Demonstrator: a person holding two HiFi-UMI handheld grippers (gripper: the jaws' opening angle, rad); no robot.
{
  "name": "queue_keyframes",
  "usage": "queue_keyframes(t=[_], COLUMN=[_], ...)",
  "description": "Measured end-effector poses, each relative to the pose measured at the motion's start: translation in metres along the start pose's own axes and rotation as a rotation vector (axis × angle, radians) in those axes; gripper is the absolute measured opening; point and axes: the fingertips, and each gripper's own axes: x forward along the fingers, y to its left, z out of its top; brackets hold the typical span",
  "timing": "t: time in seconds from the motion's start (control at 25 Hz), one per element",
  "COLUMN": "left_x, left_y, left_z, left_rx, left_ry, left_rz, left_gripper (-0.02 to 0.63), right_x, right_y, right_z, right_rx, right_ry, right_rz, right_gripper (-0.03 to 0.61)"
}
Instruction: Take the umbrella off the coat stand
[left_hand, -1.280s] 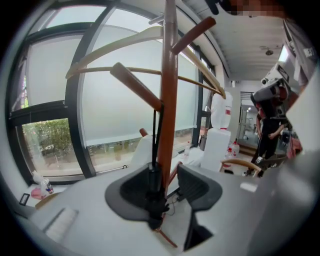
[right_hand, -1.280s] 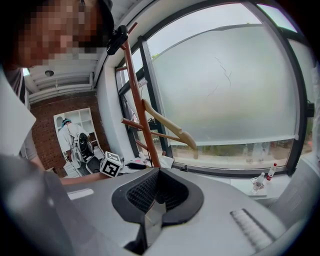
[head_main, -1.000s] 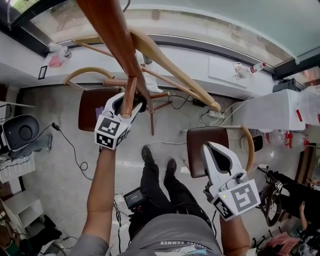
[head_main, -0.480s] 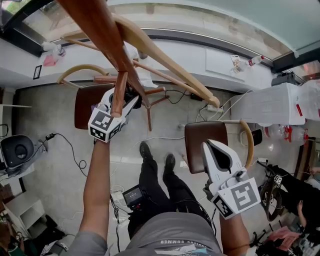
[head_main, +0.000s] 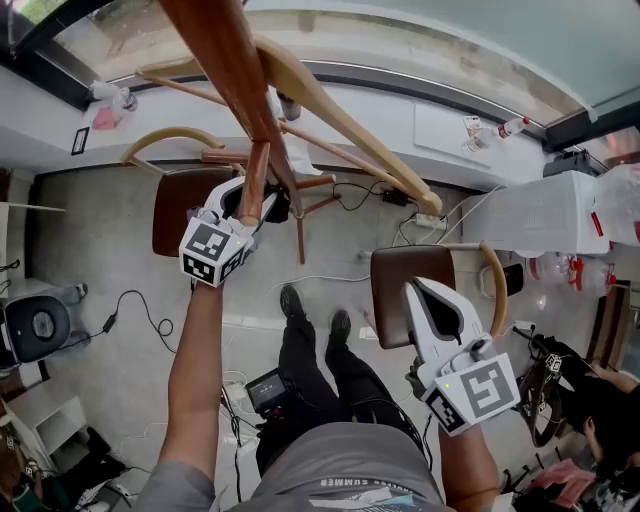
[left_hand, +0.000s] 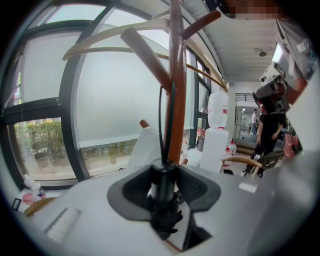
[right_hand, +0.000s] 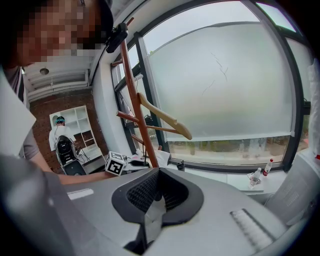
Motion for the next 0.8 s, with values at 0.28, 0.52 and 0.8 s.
queue_keyframes(t=[0.28, 0.52, 0.8], left_x=[-0.026, -0.055, -0.088], left_y=[-0.004, -0.004, 0.006], left_z=[0.018, 0.039, 0.067], left_rx=[0.01, 0.019, 0.027], left_ry=[-0.027, -0.06, -0.087], left_rz=[0.025, 0.055, 0.114], left_gripper=[0.152, 0.152, 0.152], right_x=[-0.004, -0.01, -0.017], right_y=[0.013, 0.025, 0.034], right_z=[0.011, 0.019, 0.034], right_rx=[-0.016, -0.034, -0.055], right_ry=[-0.012, -0.031, -0.054], right_rz=[0.016, 0.036, 0.057], right_gripper=[0.001, 0.0, 0.0])
